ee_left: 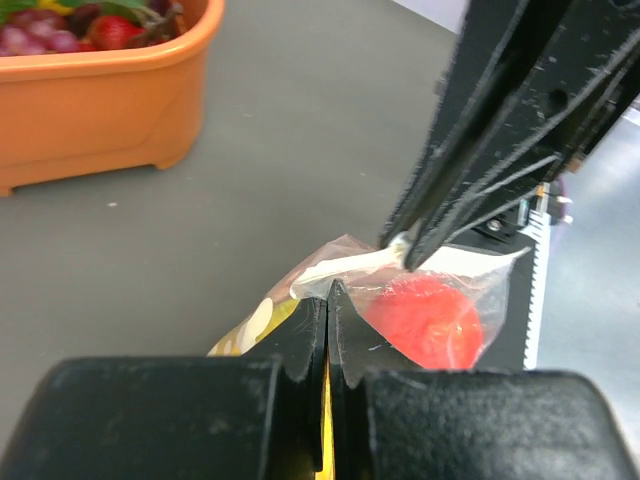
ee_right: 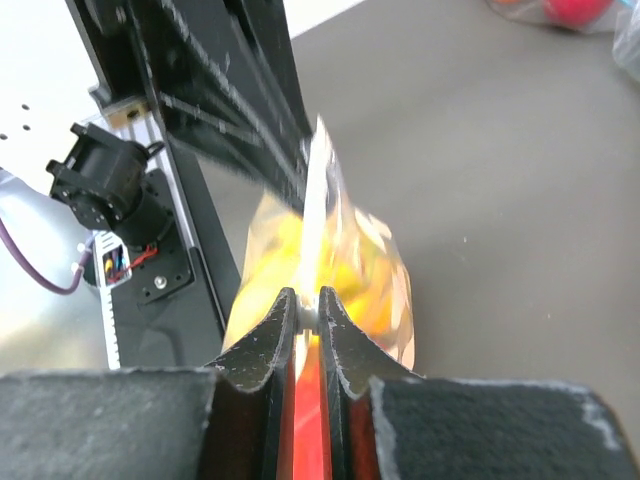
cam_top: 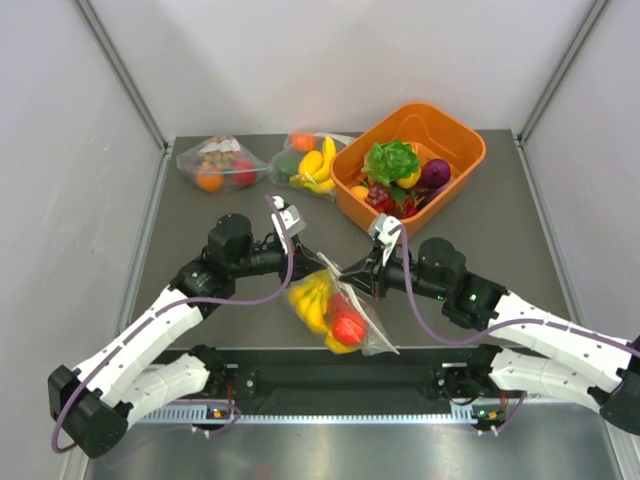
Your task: Open the zip-top bag and remove the fake food
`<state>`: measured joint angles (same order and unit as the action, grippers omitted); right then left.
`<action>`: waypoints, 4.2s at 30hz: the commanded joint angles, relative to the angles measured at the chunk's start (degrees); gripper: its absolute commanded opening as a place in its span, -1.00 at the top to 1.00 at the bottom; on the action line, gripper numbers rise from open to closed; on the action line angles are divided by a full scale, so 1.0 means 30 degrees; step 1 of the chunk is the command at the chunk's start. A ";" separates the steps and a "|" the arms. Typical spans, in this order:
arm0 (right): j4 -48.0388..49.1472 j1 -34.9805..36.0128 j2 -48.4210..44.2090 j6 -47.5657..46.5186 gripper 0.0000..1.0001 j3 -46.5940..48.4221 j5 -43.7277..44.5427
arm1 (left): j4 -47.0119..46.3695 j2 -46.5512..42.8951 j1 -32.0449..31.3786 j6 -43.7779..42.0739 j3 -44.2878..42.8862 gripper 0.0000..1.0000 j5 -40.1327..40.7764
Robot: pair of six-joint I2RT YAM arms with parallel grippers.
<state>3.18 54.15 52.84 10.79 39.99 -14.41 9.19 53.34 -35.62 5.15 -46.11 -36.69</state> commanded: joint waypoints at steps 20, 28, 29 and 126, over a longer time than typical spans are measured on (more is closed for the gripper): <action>-0.4720 0.0495 -0.3607 0.0798 1.00 -0.1756 0.1726 | -0.0778 -0.2340 0.0563 -0.0075 0.0749 1.00 1.0145; -0.6916 0.0524 -0.5161 0.0975 0.99 -0.2313 0.2461 | -0.0779 -0.2898 0.0797 0.0159 0.1014 1.00 1.2053; -0.7064 0.0524 -0.5307 0.1033 1.00 -0.2371 0.2577 | -0.0778 -0.2869 0.0827 0.0188 0.1014 1.00 1.2633; 0.1166 -0.0647 -0.1500 0.5574 0.17 -0.1083 0.0645 | -0.1921 -0.2517 0.0798 -0.0544 0.1072 1.00 -0.2302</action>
<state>2.87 53.36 49.50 25.89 37.50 -10.94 7.33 46.89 -32.88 4.36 -42.28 -41.80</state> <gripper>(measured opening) 0.414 0.012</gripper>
